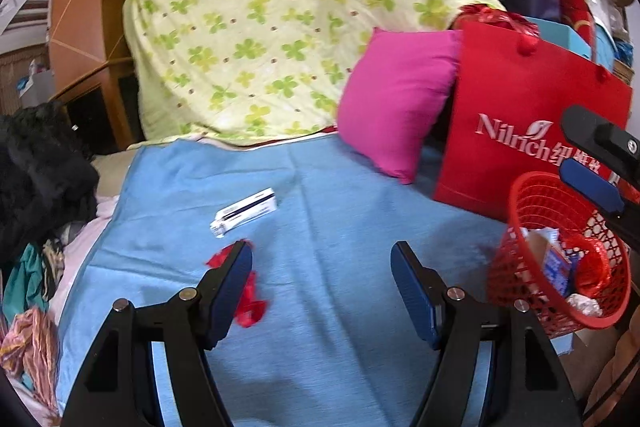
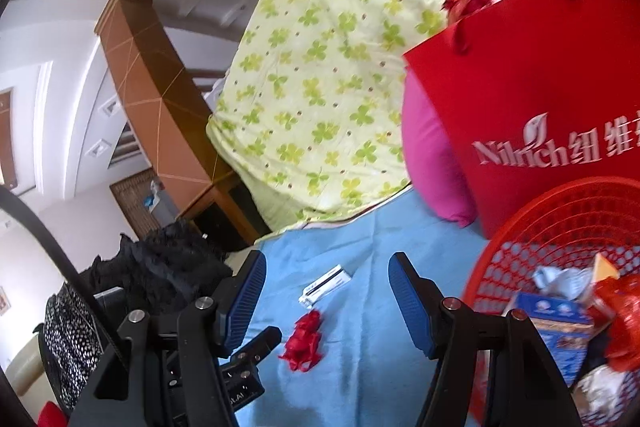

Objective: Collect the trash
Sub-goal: 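Move both tools back to the red ribbon and white medicine box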

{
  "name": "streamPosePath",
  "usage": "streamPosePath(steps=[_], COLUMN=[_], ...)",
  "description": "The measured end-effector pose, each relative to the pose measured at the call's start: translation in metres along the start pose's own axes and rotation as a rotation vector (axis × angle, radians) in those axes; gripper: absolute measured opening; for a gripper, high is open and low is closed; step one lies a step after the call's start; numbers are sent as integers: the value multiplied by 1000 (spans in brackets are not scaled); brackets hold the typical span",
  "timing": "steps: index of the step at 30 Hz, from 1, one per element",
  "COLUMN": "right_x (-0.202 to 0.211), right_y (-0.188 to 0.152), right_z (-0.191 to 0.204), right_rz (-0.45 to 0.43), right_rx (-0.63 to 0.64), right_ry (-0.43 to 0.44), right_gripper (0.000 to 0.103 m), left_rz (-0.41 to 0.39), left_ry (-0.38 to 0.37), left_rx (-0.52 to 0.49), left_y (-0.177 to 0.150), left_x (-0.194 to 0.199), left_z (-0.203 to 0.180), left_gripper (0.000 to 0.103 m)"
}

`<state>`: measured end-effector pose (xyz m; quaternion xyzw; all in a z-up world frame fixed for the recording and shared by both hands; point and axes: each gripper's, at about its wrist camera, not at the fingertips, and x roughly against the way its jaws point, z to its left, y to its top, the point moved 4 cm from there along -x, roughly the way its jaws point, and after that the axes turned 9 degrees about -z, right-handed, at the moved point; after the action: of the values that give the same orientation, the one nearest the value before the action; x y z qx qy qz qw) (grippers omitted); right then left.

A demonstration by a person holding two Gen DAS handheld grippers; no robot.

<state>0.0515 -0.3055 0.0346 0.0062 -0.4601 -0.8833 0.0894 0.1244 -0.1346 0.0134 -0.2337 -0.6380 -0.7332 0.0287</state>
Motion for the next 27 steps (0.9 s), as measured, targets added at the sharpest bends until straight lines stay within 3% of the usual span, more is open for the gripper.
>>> streamPosePath(steps=[12,27], right_x=[-38,-71], right_y=[-43,-69], right_z=[38,47], right_rz=[104,193], right_rx=[54,75], right_ry=[25,19], right_gripper=[68,68], left_rz=[25,86], left_ry=[74,106], left_rx=[43,96], left_y=[-20,-52], left_x=[-4,-31], left_z=[58,102], left_gripper=[73,73])
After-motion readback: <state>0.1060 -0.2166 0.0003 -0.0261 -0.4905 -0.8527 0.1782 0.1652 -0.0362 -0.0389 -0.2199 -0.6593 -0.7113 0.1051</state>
